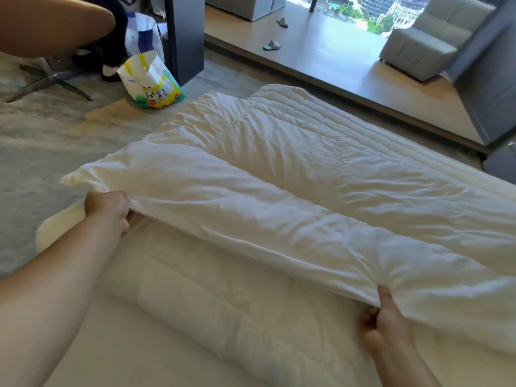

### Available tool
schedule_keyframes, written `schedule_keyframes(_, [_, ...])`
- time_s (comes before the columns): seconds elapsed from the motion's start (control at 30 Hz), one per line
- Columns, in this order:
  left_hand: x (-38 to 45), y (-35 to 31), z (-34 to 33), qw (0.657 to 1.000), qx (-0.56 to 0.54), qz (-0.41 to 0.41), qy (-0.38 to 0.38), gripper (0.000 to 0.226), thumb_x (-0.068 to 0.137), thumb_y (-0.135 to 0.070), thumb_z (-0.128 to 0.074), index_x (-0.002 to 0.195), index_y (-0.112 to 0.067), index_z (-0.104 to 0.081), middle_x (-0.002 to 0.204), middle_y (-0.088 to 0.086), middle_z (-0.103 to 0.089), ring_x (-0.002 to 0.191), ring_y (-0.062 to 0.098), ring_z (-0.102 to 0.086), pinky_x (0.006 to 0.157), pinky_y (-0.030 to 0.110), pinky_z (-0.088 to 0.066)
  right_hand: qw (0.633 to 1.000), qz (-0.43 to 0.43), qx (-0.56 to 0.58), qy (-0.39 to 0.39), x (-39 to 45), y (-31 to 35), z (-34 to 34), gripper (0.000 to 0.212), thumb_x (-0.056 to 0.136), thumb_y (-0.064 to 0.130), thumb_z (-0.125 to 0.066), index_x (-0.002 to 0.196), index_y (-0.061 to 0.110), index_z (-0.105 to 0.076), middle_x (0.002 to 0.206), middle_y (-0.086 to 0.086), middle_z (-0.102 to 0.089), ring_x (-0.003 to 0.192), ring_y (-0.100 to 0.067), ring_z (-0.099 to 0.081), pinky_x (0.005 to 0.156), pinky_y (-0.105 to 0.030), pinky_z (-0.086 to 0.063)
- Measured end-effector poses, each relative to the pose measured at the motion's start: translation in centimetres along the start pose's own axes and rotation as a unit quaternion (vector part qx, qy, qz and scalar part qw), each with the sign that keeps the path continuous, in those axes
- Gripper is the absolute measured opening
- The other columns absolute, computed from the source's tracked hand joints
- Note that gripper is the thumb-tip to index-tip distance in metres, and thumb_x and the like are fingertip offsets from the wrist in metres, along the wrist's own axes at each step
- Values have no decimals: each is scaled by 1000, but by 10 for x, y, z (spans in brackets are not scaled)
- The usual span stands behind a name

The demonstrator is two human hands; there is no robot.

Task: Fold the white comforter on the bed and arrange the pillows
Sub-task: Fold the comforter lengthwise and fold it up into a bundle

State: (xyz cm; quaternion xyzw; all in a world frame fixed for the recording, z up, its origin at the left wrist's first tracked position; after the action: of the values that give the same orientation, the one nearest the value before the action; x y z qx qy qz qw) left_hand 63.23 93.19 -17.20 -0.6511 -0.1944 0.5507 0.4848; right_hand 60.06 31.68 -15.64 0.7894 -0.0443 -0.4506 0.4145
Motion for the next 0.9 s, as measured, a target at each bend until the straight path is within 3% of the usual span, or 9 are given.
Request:
schedule_keyframes(0.07, [-13,7,2,998,47,17,-31,57,75,-7,-63,130,-17,-53,128,7,-61,106,29,-63,91,47,-55,994,13,-103,-20,-2,-17,19,26,89,20,-68,74,17,-48,46,3,-42,26,-4,-32,29,-13,-25])
schedule_keyframes(0.17, [-62,-1,-8,949,297,-57,-88,73,88,-16,-62,151,-10,-25,153,17,-32,133,40,-41,109,50,-37,978,-20,-208,-1,-2,-42,44,24,96,11,-58,75,13,-46,51,-3,-36,26,-5,-28,32,-11,-24])
schedule_keyframes(0.23, [-117,-8,-46,886,417,-198,-43,78,90,-22,-59,155,-12,-17,161,14,-16,140,39,-30,112,52,-28,975,-60,-215,4,3,-43,51,23,96,10,-55,74,13,-48,52,-3,-39,28,-6,-33,32,-12,-28])
schedule_keyframes(0.33, [-208,19,-125,763,509,-385,99,70,90,-23,-52,153,-10,-24,163,17,-12,145,37,-24,114,51,-25,983,-68,-171,14,15,-22,58,21,95,11,-55,75,16,-54,54,-1,-50,40,-8,-45,37,-14,-38])
schedule_keyframes(0.47, [-308,104,-207,625,588,-431,279,61,99,-41,-37,155,-24,-21,166,6,-7,150,27,-12,119,48,-13,995,-52,-79,-14,37,35,102,12,95,10,-53,84,11,-58,59,-5,-60,61,-15,-52,40,-15,-46])
schedule_keyframes(0.6, [-358,186,-233,497,665,-445,336,61,101,-53,-24,157,-30,-11,167,2,0,152,27,-1,118,55,-5,995,9,-79,-68,80,118,160,12,97,18,-51,90,13,-59,85,-5,-63,73,-16,-58,51,-23,-51])
schedule_keyframes(0.73, [-341,223,-224,468,710,-419,319,64,101,-55,-17,157,-29,0,166,1,10,152,26,9,119,56,3,994,24,-78,-69,128,179,195,15,96,30,-55,88,19,-60,80,-7,-67,77,-20,-61,44,-26,-54])
schedule_keyframes(0.8, [-336,227,-224,465,713,-419,315,65,101,-56,-16,157,-30,2,166,0,11,152,26,9,119,56,3,997,8,-51,-66,148,194,203,19,95,37,-57,94,18,-61,89,-9,-67,82,-24,-63,41,-34,-55])
schedule_keyframes(0.9, [-336,227,-227,459,719,-419,310,65,101,-56,-17,157,-30,2,166,0,12,152,26,8,119,55,2,998,2,-29,-61,162,207,203,16,95,32,-60,97,16,-59,94,-8,-64,81,-22,-62,39,-39,-55])
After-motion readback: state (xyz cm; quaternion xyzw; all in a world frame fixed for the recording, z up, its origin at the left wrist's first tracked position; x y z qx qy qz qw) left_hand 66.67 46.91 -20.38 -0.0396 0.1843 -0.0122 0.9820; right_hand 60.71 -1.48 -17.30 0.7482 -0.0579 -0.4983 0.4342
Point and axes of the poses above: each hand's wrist, its own x-axis towards the middle knuckle, its own z-axis out of the back of the hand, y = z × x, the point moved 9 cm from there along x, towards the middle knuckle
